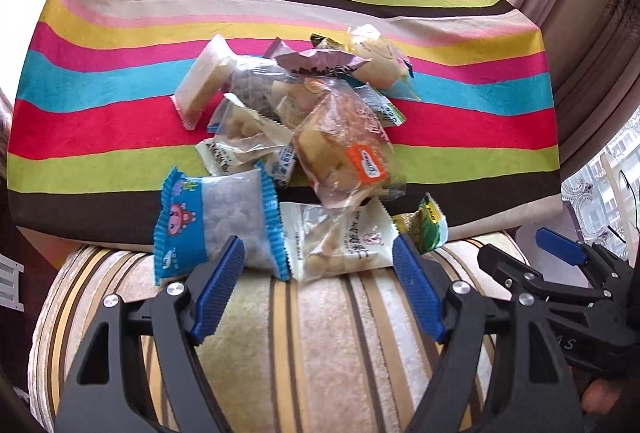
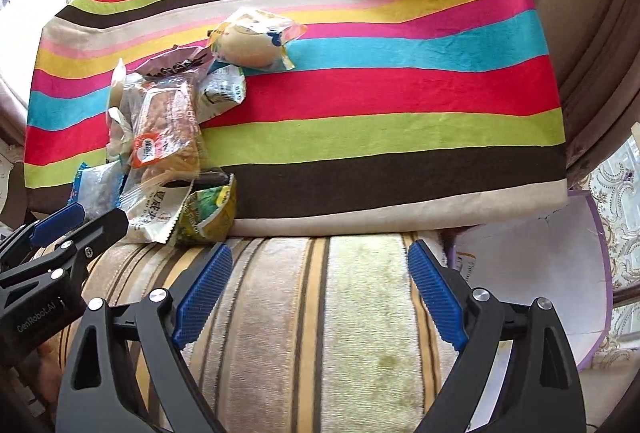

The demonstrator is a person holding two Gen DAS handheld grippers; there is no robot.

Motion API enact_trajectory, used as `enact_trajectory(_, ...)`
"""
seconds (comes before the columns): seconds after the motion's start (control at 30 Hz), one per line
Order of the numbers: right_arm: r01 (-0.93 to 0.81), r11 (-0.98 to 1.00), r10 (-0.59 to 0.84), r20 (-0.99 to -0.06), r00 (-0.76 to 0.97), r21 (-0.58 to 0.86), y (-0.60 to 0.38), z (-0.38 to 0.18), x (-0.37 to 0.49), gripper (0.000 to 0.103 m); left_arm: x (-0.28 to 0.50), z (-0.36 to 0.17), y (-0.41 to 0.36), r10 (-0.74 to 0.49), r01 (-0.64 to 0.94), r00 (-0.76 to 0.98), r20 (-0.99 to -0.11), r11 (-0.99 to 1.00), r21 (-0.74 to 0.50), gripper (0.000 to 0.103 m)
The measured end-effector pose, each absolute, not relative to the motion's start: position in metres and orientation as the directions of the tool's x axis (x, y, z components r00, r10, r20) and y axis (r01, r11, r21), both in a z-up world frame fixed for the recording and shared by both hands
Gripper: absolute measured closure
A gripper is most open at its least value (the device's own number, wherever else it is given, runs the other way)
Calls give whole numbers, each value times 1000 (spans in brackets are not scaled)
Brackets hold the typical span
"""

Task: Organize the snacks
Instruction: 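Move both open tools back to the snack pile, then grasp the blue cartoon snack bag with the left tool while the right tool grasps a green packet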

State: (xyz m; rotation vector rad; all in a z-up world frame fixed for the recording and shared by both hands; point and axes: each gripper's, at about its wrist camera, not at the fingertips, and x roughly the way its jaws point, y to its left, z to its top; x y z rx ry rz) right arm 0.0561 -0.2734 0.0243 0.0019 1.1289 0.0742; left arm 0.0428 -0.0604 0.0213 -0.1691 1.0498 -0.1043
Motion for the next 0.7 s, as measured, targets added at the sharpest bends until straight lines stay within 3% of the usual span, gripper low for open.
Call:
enact_trajectory(0.4, -127, 986, 147, -914, 378, 106, -238, 10, 74, 17, 35, 11, 16, -169, -135, 487, -857, 955, -264, 27)
enact_trajectory(0.7, -118, 984, 166, -923, 348, 133, -230, -3, 95, 17, 56, -3, 22, -235, -119, 449, -862, 940, -319, 26)
